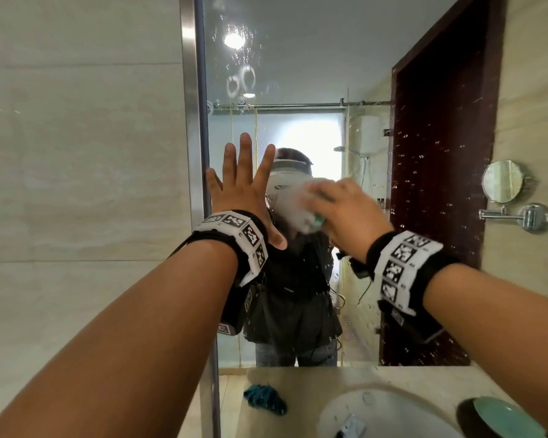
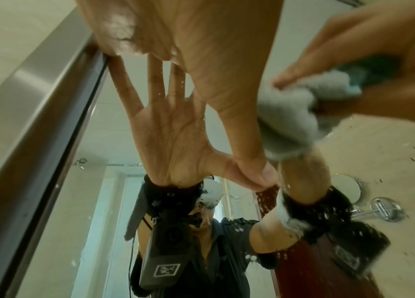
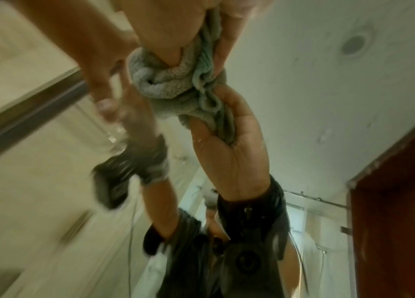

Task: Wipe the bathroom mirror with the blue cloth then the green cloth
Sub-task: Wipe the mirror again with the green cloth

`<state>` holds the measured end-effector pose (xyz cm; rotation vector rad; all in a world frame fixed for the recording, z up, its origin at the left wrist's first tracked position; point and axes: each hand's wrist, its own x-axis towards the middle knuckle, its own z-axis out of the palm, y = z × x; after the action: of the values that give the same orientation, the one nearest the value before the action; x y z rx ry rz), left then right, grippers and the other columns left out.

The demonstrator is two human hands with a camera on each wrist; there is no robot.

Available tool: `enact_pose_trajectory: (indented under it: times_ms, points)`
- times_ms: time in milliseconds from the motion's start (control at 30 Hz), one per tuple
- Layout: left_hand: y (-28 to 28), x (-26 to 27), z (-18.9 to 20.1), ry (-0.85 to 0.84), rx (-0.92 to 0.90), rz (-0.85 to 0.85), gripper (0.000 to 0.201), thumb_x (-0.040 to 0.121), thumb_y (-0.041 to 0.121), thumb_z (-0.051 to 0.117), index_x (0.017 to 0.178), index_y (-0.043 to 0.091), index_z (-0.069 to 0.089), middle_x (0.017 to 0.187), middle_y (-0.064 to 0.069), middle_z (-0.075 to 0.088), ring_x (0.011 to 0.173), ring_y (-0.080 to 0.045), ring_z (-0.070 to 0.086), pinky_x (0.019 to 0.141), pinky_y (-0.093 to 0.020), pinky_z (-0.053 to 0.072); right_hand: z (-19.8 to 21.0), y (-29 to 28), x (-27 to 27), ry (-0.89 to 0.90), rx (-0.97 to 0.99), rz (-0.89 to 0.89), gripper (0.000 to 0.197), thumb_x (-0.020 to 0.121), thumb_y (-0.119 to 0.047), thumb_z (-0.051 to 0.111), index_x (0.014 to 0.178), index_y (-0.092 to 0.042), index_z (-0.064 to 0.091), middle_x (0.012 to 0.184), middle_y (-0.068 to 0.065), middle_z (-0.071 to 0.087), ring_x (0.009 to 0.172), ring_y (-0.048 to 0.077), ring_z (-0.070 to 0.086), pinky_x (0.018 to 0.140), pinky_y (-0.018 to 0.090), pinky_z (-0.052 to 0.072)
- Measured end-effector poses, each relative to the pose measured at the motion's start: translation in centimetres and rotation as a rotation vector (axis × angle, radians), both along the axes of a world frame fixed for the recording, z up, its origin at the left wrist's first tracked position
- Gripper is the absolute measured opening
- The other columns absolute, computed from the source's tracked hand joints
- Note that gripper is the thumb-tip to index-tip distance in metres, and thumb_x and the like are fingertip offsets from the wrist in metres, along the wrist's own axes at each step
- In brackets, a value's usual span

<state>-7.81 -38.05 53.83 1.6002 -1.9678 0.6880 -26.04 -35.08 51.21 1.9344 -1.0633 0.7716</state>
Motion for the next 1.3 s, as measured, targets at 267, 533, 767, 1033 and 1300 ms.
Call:
enact_pose_trajectory:
  times_ms: [267, 533, 767, 1033, 1300]
  points:
    - [-0.2, 0.3, 0.0, 0.001, 0.002, -0.034, 0.159, 0.037, 0.069, 0.081, 0.135, 0.036, -0.040, 0.141, -0.004, -0.049, 0.134, -0.031, -0.037, 0.111, -0.063, -0.002, 1.0, -0.6, -0.8, -0.310, -0.121, 0.060, 0.044, 0.080, -0.008, 0.068, 0.122, -0.019, 0.060, 0.122, 0.009, 0.056, 0.100, 0.036, 0.049, 0.083, 0.041, 0.045]
    - [0.1, 0.1, 0.0, -0.005, -0.005, -0.019, 0.157, 0.040, 0.072, 0.079, 0.136, 0.033, -0.039, 0.143, -0.006, -0.047, 0.136, -0.032, -0.035, 0.111, -0.063, -0.002, -1.8, -0.1, -2.2, 0.145, -0.073, 0.031, 0.069, 0.057, -0.002, 0.084, 0.120, -0.019, 0.062, 0.113, 0.008, 0.061, 0.089, 0.036, 0.058, 0.056, 0.040, 0.055]
    - [-0.4, 0.3, -0.1, -0.008, -0.012, -0.027, 0.159, 0.037, 0.072, 0.079, 0.135, 0.034, -0.039, 0.142, -0.005, -0.048, 0.135, -0.032, -0.036, 0.111, -0.063, -0.003, 0.5, -0.5, -2.4, -0.359, -0.174, 0.056, 0.047, 0.075, -0.003, 0.068, 0.120, -0.017, 0.062, 0.119, 0.009, 0.057, 0.097, 0.035, 0.051, 0.081, 0.038, 0.044]
    - [0.0, 0.1, -0.2, -0.004, -0.029, -0.005, 0.156, 0.040, 0.073, 0.078, 0.137, 0.033, -0.037, 0.144, -0.006, -0.045, 0.136, -0.032, -0.033, 0.111, -0.062, -0.002, -2.2, -0.1, -0.8, 0.037, -0.069, 0.064, 0.057, 0.062, -0.004, 0.081, 0.113, -0.022, 0.064, 0.114, 0.007, 0.061, 0.092, 0.034, 0.058, 0.069, 0.044, 0.056]
    - [-0.1, 0.2, 0.0, -0.006, -0.007, -0.017, 0.159, 0.037, 0.071, 0.080, 0.134, 0.034, -0.041, 0.141, -0.005, -0.048, 0.135, -0.032, -0.036, 0.111, -0.062, -0.004, 0.4, -0.1, -1.6, -0.428, -0.135, 0.069, 0.045, 0.078, -0.002, 0.062, 0.121, -0.017, 0.062, 0.120, 0.009, 0.057, 0.101, 0.035, 0.048, 0.087, 0.032, 0.036]
